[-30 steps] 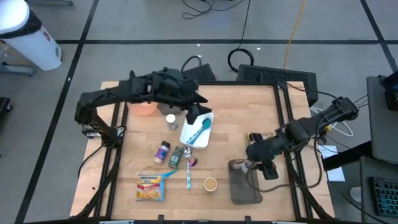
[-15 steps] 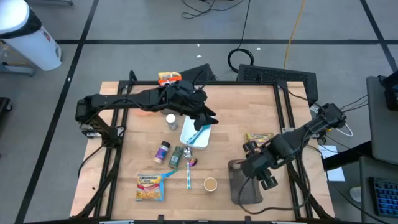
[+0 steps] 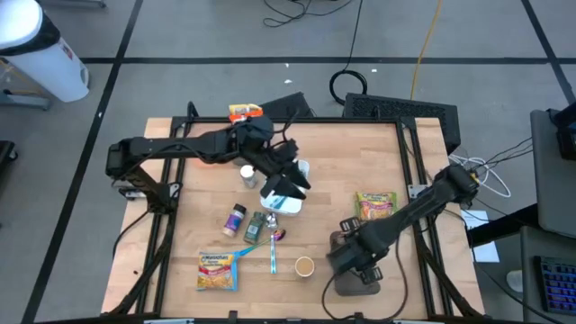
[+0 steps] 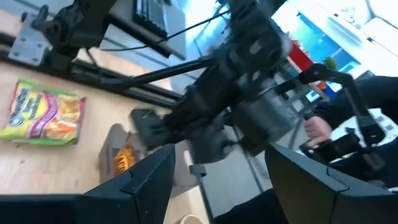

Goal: Pick & Place Food Item
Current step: Put the brown seasoning bottle into the bottom black bin

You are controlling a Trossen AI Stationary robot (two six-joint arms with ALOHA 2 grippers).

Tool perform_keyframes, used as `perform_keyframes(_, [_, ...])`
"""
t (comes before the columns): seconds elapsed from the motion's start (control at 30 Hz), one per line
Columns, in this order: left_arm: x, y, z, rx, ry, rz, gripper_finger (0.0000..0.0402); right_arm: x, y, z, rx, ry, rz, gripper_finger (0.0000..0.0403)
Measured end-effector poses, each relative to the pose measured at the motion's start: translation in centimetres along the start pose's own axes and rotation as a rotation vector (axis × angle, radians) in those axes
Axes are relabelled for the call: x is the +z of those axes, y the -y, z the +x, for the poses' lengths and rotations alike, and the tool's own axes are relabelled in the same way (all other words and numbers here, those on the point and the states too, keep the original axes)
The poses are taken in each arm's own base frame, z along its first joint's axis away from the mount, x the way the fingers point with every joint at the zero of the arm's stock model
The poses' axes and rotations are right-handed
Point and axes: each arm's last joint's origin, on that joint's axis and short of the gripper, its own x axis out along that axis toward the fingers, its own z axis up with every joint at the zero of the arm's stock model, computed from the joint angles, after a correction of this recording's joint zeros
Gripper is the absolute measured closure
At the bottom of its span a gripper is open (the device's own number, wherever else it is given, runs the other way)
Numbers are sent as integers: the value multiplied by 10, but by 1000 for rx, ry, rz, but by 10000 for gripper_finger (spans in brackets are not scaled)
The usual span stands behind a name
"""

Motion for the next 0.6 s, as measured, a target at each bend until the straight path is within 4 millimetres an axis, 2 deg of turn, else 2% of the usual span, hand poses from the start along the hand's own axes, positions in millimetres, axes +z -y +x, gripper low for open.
perform_keyframes(0.13, [5, 20, -7, -40, 39, 69, 147, 1, 1, 14, -52, -104, -4, 232])
perform_keyframes(0.3, [15, 44, -24, -88, 120, 149, 147, 6, 4, 19, -72, -101, -13, 232])
perform_keyframes(0.6, [21, 67, -45, -112, 190, 209, 147, -3, 7, 45, -77, -142, -38, 232])
